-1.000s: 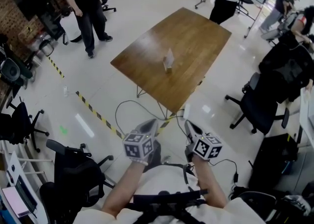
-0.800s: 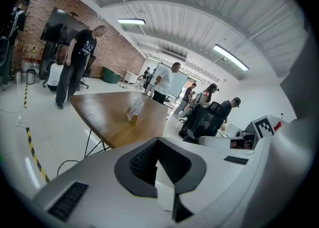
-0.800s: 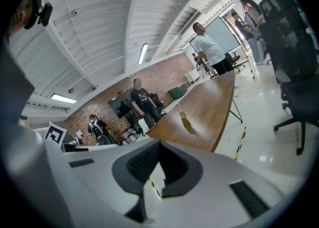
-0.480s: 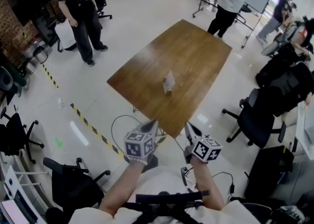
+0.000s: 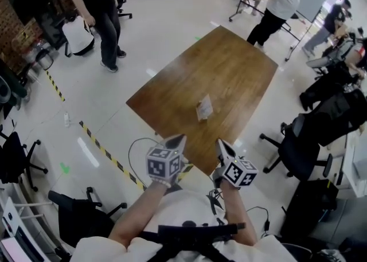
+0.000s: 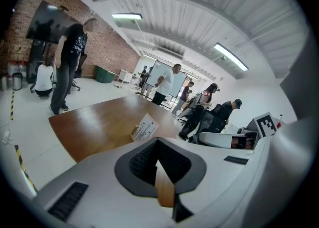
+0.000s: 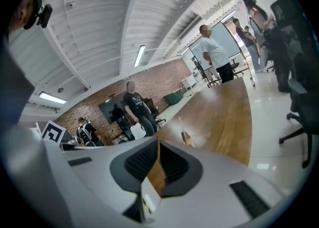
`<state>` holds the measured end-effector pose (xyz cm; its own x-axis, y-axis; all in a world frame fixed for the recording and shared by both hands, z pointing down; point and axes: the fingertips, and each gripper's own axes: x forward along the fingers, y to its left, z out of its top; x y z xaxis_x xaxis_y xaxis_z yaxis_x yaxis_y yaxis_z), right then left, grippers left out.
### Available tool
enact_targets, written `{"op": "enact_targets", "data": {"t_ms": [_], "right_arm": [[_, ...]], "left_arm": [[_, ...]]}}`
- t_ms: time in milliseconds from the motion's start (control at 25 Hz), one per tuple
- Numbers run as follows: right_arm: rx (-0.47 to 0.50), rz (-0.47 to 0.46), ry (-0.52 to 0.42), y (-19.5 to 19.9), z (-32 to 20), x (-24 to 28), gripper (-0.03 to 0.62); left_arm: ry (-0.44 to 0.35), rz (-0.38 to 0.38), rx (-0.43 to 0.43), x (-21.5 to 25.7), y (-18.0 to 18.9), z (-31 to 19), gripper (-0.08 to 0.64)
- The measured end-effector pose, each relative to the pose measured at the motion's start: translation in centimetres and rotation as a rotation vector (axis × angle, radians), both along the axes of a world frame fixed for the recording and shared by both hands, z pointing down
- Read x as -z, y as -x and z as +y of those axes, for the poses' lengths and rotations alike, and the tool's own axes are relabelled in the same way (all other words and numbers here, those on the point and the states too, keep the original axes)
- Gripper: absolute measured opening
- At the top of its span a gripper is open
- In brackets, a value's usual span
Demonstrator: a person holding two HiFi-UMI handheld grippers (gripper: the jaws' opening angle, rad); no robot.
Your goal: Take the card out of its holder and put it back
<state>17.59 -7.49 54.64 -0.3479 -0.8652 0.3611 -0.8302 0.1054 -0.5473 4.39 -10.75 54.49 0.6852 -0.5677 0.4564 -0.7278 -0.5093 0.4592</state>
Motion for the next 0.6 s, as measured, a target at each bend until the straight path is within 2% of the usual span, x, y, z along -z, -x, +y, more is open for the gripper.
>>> {"op": "enact_targets", "data": {"t_ms": [200, 400, 600], "right_arm": [[-0.033, 0.046, 0.013, -0.1, -2.4, -0.9, 0.043], [-0.033, 0.11, 0.04, -1.5, -5.6, -2.0, 0.143], [-0.008, 0.145, 0.059, -2.0, -9.2, -3.0, 0.164]], "left_arm": [[0.003, -0.014, -0.009, -0.7, 0.6, -2.8, -0.003], [0.017, -0.005, -0.027, -1.4, -0.4, -4.1, -0.003], [0.028, 0.005, -0.021, -1.8, -1.1, -5.3, -0.003]]}}
